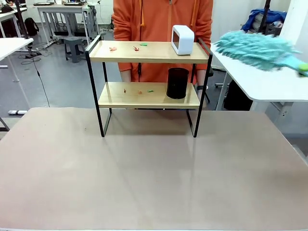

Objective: Clean the shelf.
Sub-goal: Pick up the Duster from the human, then clean the specific tier of the Shelf with the Duster once objects are removed.

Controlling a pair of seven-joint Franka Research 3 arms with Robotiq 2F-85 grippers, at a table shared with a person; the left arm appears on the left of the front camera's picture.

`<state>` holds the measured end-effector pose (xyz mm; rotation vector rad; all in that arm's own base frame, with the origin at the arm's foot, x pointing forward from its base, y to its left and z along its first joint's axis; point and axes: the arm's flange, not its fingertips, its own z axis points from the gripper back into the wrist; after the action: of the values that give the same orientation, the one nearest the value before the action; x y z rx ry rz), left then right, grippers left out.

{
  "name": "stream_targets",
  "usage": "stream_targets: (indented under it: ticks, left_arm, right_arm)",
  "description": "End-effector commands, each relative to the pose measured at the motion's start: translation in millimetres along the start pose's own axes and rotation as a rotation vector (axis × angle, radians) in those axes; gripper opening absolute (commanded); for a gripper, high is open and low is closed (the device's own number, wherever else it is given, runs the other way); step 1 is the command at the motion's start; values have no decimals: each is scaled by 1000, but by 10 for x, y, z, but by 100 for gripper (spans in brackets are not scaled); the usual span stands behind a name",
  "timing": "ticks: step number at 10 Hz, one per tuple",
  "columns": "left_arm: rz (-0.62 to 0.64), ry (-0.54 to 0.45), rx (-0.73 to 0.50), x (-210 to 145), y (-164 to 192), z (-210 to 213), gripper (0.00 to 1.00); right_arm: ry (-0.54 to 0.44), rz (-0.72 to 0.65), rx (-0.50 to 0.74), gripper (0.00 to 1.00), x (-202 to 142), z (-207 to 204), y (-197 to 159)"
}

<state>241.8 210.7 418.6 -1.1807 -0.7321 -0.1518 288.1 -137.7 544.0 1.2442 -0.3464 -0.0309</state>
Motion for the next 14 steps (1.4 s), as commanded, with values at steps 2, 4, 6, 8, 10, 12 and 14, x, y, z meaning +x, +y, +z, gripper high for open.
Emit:
stream_targets:
  ticks: [2, 4, 6, 8, 10, 12, 14]
  left_arm:
    - [-22, -12, -15, 0, -4, -12, 100]
    - [-22, -12, -15, 0, -4, -12, 100]
    - [-22, -12, -15, 0, -4, -12, 100]
    - [-22, -12, -15, 0, -4, -12, 100]
    - [-22, -12, -15, 0, -4, -12, 100]
    - [-22, -12, -15, 0, -4, -12, 100]
    - [-22, -12, -15, 0, -4, -12, 100]
  right_arm:
    - [-25, 74, 9, 0, -1002, 613, -266]
    - [-71, 48, 36, 0, -1145, 667, -501]
    - [-13, 47, 15, 0, -1147, 664, -248]
    - [-13, 47, 15, 0, -1147, 664, -248]
    - [-13, 47, 15, 0, -1147, 664, -248]
    - [-13, 47, 15, 0, -1147, 664, -248]
    - [-13, 47, 15, 0, -1147, 664, -248]
